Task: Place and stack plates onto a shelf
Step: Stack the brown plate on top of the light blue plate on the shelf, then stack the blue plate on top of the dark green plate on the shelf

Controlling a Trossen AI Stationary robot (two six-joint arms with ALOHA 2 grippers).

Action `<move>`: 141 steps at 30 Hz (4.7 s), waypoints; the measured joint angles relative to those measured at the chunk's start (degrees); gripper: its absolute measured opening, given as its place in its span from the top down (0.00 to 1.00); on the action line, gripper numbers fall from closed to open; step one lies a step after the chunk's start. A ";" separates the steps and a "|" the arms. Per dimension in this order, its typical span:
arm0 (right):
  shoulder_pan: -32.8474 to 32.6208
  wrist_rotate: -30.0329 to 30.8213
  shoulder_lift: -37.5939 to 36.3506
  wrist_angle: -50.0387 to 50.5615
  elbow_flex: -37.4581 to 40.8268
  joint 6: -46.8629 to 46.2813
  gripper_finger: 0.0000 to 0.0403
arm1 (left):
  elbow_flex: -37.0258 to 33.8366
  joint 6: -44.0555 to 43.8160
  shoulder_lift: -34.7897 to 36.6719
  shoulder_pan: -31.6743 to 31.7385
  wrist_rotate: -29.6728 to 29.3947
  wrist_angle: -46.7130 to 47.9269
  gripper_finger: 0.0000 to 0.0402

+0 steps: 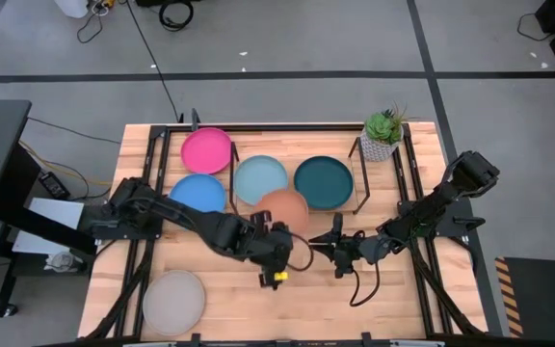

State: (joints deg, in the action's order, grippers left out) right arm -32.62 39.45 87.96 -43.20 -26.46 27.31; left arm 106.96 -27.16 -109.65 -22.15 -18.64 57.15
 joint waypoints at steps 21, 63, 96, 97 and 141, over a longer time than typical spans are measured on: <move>-5.46 4.41 0.00 2.17 0.00 -3.85 0.81 | -13.07 15.98 -0.20 18.55 4.05 -0.16 0.96; -5.66 4.41 0.00 3.44 0.01 -4.73 0.81 | -20.69 6.78 -0.20 18.34 -7.39 0.11 0.65; -5.55 4.38 0.00 4.26 0.02 -6.36 0.81 | -24.28 -17.89 24.14 1.96 -13.82 22.86 0.65; -5.55 4.38 0.00 4.23 0.02 -6.38 0.81 | -26.41 -18.30 25.03 1.27 -13.23 21.51 0.65; -5.46 3.84 0.00 3.83 0.02 -6.65 0.81 | -73.07 -26.20 38.14 3.93 2.69 -13.19 0.65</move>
State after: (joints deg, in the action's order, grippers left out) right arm -38.09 43.29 87.96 -39.38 -26.44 20.67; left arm 33.89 -53.36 -71.50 -18.22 -15.96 43.96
